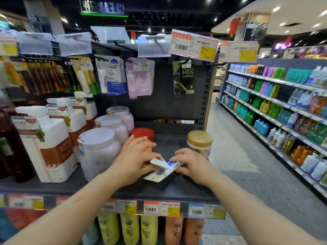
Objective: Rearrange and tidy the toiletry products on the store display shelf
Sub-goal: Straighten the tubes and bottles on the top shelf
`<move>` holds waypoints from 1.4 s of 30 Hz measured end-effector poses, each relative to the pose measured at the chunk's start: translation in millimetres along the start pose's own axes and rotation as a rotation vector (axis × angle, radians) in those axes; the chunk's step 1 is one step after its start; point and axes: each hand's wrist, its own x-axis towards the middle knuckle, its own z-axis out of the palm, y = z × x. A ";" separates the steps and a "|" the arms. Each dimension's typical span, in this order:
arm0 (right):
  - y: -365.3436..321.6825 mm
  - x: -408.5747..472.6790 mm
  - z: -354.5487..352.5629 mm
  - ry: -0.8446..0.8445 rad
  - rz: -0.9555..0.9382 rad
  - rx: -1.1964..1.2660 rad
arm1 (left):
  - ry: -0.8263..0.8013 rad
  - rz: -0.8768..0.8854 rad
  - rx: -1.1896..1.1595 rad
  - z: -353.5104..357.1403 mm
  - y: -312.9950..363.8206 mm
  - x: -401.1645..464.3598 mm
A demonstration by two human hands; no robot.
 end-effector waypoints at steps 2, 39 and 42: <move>-0.4 -4.7 -4.7 0.003 0.033 0.144 | 0.037 -0.130 -0.182 -8.5 4.2 -0.5; -241.6 12.1 52.8 -0.026 0.099 0.967 | 0.212 -0.411 -1.015 -69.3 -66.2 -183.1; -324.9 33.8 91.0 -0.075 0.070 0.992 | 0.214 -0.444 -1.008 -99.6 -120.4 -254.0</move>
